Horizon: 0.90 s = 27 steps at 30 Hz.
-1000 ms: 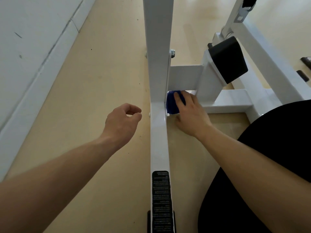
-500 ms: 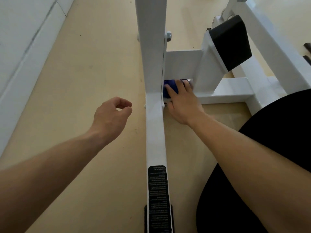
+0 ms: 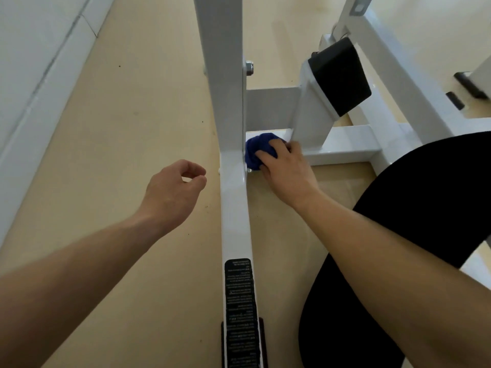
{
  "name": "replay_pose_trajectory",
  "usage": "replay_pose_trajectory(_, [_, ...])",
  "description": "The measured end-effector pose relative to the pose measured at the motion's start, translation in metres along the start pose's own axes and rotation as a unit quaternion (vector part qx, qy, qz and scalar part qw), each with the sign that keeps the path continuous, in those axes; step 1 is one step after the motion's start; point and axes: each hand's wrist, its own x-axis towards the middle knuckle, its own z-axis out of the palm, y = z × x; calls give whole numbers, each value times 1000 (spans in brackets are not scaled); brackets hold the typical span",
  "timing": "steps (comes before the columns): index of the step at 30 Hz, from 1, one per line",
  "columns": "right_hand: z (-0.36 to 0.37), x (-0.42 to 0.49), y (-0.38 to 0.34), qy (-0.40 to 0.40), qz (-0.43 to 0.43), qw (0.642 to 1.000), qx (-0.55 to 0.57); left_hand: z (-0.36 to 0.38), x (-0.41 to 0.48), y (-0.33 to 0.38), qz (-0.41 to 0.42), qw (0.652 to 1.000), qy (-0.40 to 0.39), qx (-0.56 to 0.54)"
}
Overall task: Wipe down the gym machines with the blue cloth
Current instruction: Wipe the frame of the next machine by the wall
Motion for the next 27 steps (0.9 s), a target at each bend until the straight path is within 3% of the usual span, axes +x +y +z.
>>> replay_pose_trajectory(6, [-16,-20,21,23,3,1000,-9,14,-4,25,58,995,-14,80])
replay_pose_trajectory(10, [-26,-35,47,248,62,967,22,29,-5,48,131,984,-37,116])
replay_pose_trajectory(12, [-36,-29,49,303,61,950,39,37,-5,56,143,982,-41,118])
replay_pose_trajectory(17, [-28,-32,54,192,42,980,35,55,-8,63,149,979,-51,131])
replay_pose_trajectory(21, [-19,-44,65,14,31,999,25,60,-10,64,159,974,-64,147])
replay_pose_trajectory(27, [-18,-45,62,131,68,989,11,60,-2,58,147,975,-63,152])
